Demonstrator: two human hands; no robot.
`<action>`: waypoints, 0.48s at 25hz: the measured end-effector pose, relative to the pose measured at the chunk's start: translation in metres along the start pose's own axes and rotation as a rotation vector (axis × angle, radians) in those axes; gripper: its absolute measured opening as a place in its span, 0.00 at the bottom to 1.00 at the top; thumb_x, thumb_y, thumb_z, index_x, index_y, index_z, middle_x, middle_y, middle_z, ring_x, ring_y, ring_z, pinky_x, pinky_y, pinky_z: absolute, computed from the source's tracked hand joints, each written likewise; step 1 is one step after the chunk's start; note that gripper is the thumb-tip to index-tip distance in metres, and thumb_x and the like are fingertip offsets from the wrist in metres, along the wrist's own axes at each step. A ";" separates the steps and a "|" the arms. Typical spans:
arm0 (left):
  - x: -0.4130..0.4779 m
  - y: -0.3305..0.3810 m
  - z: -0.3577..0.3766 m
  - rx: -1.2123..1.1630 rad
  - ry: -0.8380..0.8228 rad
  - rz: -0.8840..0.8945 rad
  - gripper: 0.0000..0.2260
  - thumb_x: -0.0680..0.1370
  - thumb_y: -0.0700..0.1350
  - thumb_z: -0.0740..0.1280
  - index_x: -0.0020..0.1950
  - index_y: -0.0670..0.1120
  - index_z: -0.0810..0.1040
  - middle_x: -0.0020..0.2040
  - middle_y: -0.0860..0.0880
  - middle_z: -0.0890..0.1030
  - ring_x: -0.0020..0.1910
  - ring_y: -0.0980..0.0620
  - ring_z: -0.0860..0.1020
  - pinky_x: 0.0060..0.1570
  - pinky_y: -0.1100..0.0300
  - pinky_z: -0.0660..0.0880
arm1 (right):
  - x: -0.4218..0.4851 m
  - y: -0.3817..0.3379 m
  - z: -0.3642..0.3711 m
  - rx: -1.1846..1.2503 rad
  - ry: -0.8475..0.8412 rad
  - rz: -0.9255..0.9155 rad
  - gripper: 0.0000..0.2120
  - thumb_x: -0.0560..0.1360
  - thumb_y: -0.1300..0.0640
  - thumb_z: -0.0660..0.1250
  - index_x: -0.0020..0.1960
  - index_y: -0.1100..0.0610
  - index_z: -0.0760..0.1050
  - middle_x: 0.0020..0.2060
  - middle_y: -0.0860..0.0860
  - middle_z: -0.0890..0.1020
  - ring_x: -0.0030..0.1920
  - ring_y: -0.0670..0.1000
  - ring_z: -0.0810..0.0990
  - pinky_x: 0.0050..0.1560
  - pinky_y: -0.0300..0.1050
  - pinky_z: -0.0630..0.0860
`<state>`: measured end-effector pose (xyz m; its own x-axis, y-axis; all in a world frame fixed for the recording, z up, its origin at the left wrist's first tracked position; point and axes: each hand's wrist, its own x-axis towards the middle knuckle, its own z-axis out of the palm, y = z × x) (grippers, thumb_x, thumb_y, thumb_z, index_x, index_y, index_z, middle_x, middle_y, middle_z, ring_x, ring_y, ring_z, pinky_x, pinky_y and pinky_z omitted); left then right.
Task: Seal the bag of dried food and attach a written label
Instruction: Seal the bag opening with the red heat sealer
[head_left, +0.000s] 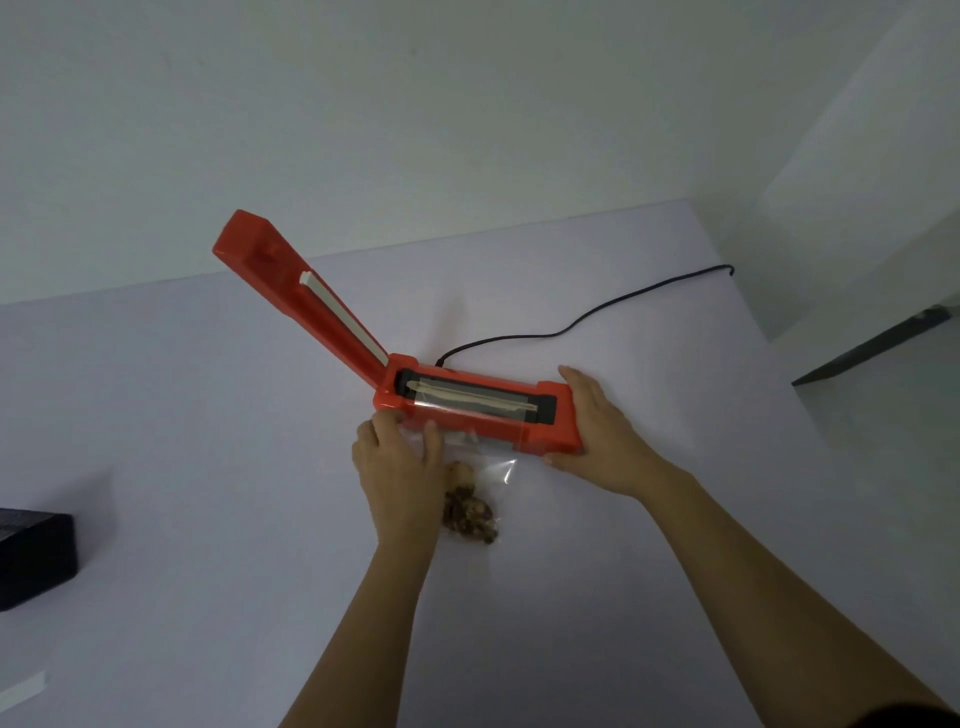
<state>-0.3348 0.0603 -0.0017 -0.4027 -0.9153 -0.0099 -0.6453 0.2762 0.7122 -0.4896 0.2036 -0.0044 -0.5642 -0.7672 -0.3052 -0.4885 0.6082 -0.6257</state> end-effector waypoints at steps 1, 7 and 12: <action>-0.007 0.002 0.005 0.023 0.027 0.097 0.13 0.76 0.46 0.66 0.58 0.43 0.72 0.51 0.50 0.73 0.50 0.53 0.70 0.48 0.59 0.68 | 0.000 0.002 0.000 -0.006 -0.001 -0.001 0.49 0.67 0.52 0.75 0.75 0.55 0.45 0.73 0.55 0.55 0.70 0.56 0.62 0.70 0.55 0.63; -0.049 -0.001 0.056 0.367 -0.171 0.399 0.36 0.73 0.61 0.61 0.73 0.39 0.61 0.71 0.38 0.66 0.72 0.40 0.64 0.67 0.45 0.62 | 0.001 0.004 0.001 0.010 0.007 -0.011 0.49 0.66 0.54 0.75 0.75 0.54 0.45 0.73 0.54 0.55 0.71 0.57 0.61 0.70 0.56 0.62; -0.049 0.001 0.074 0.437 -0.200 0.359 0.40 0.74 0.60 0.59 0.75 0.39 0.47 0.74 0.38 0.57 0.76 0.44 0.46 0.67 0.39 0.49 | 0.002 0.005 0.003 0.021 0.028 -0.018 0.49 0.66 0.53 0.76 0.74 0.54 0.46 0.73 0.54 0.56 0.70 0.56 0.62 0.69 0.55 0.64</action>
<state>-0.3632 0.1275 -0.0527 -0.7320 -0.6811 0.0157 -0.6364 0.6917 0.3414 -0.4911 0.2046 -0.0105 -0.5740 -0.7719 -0.2732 -0.4853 0.5895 -0.6457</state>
